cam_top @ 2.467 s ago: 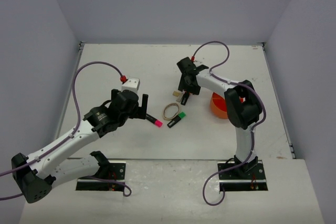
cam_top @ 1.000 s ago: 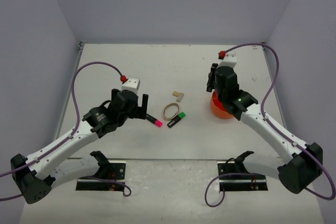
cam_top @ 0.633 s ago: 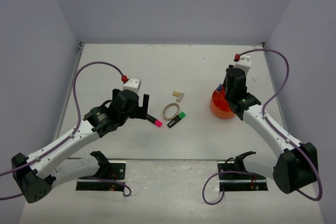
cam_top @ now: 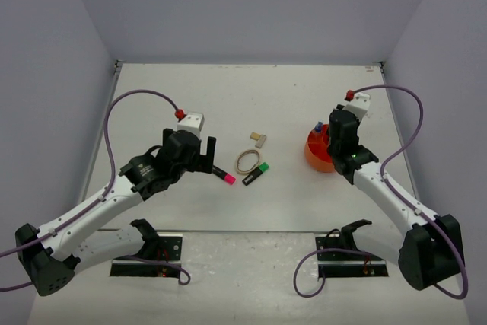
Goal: Sort the stationery into containers
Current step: Place the pen in the storage box.
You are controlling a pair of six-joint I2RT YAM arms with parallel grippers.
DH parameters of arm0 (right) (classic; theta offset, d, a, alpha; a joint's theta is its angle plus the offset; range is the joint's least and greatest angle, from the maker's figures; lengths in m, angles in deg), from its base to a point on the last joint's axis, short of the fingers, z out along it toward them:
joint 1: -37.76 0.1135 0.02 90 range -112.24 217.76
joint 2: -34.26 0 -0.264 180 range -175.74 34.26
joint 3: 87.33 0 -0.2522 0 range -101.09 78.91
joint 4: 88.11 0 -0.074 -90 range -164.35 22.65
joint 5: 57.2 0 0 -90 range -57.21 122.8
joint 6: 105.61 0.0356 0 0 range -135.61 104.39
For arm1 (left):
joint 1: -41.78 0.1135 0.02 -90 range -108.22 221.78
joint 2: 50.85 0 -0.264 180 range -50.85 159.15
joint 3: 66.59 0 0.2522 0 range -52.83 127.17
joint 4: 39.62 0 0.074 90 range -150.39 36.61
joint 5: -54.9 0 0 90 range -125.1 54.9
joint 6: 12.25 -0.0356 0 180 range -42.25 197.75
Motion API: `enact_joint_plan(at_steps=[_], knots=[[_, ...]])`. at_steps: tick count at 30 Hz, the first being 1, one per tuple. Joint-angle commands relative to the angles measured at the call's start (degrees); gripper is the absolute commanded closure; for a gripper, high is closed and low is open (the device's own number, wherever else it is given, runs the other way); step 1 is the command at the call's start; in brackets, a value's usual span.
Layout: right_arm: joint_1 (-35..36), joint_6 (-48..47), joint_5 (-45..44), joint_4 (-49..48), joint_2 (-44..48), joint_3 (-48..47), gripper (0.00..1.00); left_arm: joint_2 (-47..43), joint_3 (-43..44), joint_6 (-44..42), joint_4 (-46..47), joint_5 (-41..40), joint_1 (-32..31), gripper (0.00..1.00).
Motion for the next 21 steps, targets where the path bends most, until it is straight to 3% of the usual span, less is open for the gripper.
enact_joint_plan(at_steps=[1, 4, 12, 15, 21], knots=[[-0.1, 3.7, -1.2, -1.0, 2.8, 2.0, 0.99, -0.6, -0.6, -1.8, 2.4, 1.0, 0.1, 0.00], [-0.2, 4.1, -1.6, -1.1, 2.7, 2.6, 0.98, -0.5, -0.6, -1.9, 2.4, 1.0, 0.1, 0.00], [-0.1, 4.8, -0.6, 0.8, 2.1, 1.5, 0.68, -0.7, -0.6, -1.9, 2.5, 1.1, 0.1, 0.00], [-0.2, 4.9, -0.1, 0.9, 3.1, 1.9, 0.46, -0.6, -0.6, -1.9, 2.5, 1.2, 0.1, 0.00], [-0.1, 4.8, 0.1, 1.7, 4.5, 1.7, 0.36, -0.5, -0.6, -1.9, 2.6, 1.3, 0.0, 0.00]])
